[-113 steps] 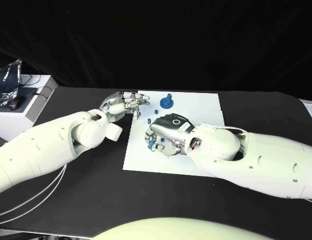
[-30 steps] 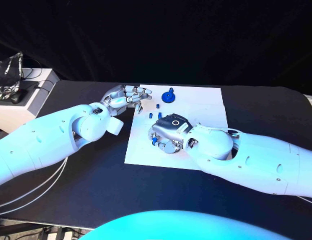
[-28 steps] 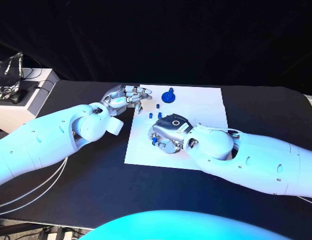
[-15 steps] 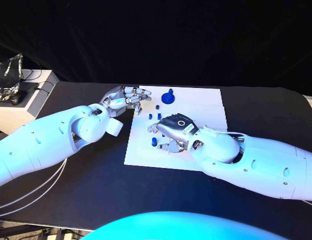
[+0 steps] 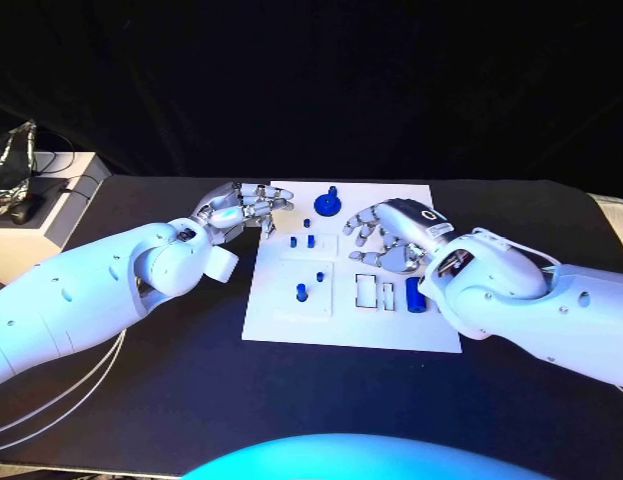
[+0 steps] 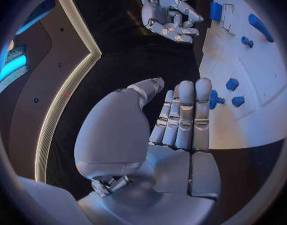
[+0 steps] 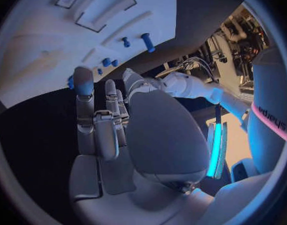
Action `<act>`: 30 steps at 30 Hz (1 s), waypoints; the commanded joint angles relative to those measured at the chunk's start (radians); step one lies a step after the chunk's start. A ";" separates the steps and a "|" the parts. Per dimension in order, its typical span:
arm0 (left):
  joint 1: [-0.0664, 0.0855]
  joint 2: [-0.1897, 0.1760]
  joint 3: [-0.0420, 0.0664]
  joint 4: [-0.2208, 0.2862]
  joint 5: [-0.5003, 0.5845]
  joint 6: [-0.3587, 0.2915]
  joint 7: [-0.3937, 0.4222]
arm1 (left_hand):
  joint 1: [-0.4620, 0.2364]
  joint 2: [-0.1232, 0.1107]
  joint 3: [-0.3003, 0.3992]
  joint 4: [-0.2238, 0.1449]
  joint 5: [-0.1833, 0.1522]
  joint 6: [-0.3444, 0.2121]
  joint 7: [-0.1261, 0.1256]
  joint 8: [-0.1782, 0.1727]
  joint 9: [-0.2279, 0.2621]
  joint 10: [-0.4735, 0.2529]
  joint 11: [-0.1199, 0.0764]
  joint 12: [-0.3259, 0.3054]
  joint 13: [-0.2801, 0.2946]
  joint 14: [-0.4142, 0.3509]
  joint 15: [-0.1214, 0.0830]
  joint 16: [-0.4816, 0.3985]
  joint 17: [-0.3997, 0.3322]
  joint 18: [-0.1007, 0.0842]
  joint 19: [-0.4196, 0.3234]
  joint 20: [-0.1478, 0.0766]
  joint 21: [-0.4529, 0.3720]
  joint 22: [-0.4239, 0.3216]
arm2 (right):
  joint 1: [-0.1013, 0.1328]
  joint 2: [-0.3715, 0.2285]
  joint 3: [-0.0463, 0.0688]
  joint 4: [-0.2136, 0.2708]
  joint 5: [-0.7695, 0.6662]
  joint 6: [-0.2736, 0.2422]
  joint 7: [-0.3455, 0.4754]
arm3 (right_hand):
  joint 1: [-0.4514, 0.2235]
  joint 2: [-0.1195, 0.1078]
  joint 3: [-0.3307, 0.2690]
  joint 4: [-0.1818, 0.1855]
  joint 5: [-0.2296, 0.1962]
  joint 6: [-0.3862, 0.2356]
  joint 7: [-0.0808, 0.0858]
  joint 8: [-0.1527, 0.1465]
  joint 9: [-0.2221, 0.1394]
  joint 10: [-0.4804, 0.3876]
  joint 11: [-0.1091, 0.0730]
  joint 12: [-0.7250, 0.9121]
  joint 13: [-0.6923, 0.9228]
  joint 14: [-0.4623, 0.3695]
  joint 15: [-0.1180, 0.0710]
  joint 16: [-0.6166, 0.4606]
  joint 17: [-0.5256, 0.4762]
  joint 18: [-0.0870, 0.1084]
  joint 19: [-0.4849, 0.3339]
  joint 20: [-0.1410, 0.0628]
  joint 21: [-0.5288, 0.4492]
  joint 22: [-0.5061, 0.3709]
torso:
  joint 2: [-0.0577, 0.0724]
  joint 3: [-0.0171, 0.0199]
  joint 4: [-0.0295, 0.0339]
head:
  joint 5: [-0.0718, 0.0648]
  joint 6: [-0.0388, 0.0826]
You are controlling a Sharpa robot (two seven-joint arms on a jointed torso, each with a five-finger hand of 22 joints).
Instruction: Assemble the parts on the task board
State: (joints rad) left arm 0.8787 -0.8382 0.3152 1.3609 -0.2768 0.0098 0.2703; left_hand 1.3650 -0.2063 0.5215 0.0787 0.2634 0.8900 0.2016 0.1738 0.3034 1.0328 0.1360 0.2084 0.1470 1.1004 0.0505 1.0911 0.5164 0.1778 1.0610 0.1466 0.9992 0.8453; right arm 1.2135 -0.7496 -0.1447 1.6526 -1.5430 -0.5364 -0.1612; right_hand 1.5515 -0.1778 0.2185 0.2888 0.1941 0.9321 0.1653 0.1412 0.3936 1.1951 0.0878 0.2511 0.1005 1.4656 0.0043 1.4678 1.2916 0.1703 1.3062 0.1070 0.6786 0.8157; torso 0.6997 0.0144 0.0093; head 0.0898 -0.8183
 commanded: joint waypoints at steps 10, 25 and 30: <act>-0.006 0.001 0.000 0.006 0.001 0.015 0.012 | -0.002 0.009 0.001 0.006 -0.002 -0.003 -0.002 0.008 0.000 -0.003 -0.002 0.007 0.002 -0.002 0.005 0.004 0.002 -0.011 -0.009 0.002 0.004 -0.001 | 0.054 -0.187 0.003 0.014 0.520 0.295 -0.102 | -0.256 0.024 0.094 0.000 0.053 -0.022 -0.042 0.154 0.152 0.211 -0.047 1.101 1.186 0.078 -0.036 0.059 0.135 -0.037 0.072 -0.037 0.154 0.158 | -0.016 0.0018 -0.0122 | -0.067 0.027; -0.027 -0.016 0.000 0.041 0.001 0.004 0.013 | -0.001 0.009 0.001 0.006 -0.003 -0.001 -0.004 0.010 0.000 -0.002 -0.003 0.008 0.003 -0.002 0.004 0.004 0.002 -0.011 -0.011 0.002 0.003 -0.002 | 0.071 -0.263 -0.021 0.035 0.443 0.472 -0.310 | -0.466 0.014 0.072 0.003 0.188 0.020 -0.077 0.234 0.293 0.334 -0.076 1.270 1.409 0.092 -0.058 0.086 0.217 -0.052 0.093 -0.055 0.241 0.255 | -0.025 -0.0008 -0.0238 | -0.094 0.022; -0.028 -0.018 0.000 0.046 0.001 0.003 0.012 | -0.001 0.009 0.001 0.006 -0.003 -0.001 -0.004 0.010 0.000 -0.002 -0.003 0.008 0.003 -0.002 0.004 0.004 0.002 -0.011 -0.011 0.002 0.003 -0.002 | 0.072 -0.239 -0.029 0.031 0.437 0.469 -0.314 | -0.493 0.023 0.056 0.004 0.209 0.033 -0.083 0.237 0.306 0.344 -0.080 1.282 1.424 0.094 -0.062 0.088 0.225 -0.053 0.096 -0.058 0.252 0.267 | -0.025 -0.0016 -0.0229 | -0.096 0.019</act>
State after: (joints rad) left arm 0.8521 -0.8565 0.3150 1.4030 -0.2766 0.0086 0.2726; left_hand 1.3650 -0.2063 0.5216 0.0786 0.2634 0.8900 0.2016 0.1785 0.3034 1.0329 0.1359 0.2123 0.1480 1.1004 0.0505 1.0911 0.5171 0.1778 1.0573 0.1503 0.9992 0.8442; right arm 1.2848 -0.9946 -0.1738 1.6832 -1.0877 -0.1036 -0.4477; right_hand 1.0643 -0.1544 0.2802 0.2947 0.3973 0.9568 0.0833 0.3715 0.6983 1.4662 0.0172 1.5299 1.3080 1.4650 -0.0485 1.5511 1.3086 0.1230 1.3997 0.0553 0.9274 1.0808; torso 0.6751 0.0141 -0.0129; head -0.0051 -0.7979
